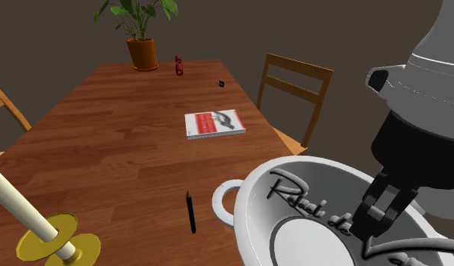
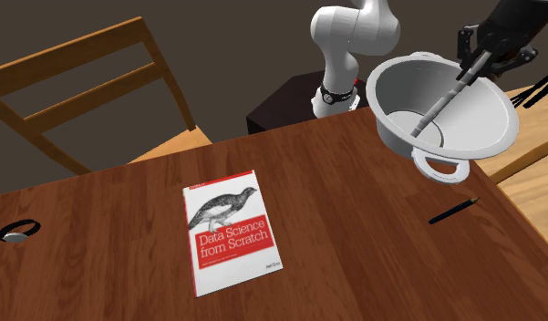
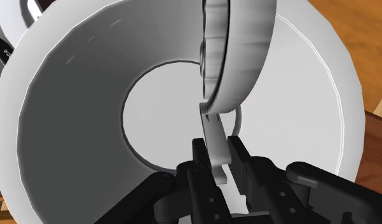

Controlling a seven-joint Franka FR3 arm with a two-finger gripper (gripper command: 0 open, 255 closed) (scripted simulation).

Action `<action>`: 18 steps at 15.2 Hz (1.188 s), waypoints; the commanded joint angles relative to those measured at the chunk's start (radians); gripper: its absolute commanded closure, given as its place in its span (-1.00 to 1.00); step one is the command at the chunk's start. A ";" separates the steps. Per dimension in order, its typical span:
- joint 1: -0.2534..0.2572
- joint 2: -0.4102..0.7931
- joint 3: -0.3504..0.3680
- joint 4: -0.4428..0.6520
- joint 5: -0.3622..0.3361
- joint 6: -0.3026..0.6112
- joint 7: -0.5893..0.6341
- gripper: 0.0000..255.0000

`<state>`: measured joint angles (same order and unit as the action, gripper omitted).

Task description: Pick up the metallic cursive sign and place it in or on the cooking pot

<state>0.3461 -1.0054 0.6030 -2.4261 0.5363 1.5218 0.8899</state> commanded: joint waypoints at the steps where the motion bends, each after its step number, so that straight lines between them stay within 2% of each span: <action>1: 0.000 0.000 0.000 0.000 0.000 0.000 0.000 1.00; 2: 0.000 0.000 0.000 0.000 0.000 0.000 0.000 -1.00; 7: 0.000 0.000 0.000 0.000 0.000 0.000 0.000 -1.00; 11: -0.021 0.041 -0.048 0.137 -0.047 -0.098 0.013 -1.00; 18: -0.021 0.041 -0.048 0.137 -0.047 -0.098 0.014 -1.00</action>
<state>0.3250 -0.9641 0.5549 -2.2896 0.4897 1.4238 0.9034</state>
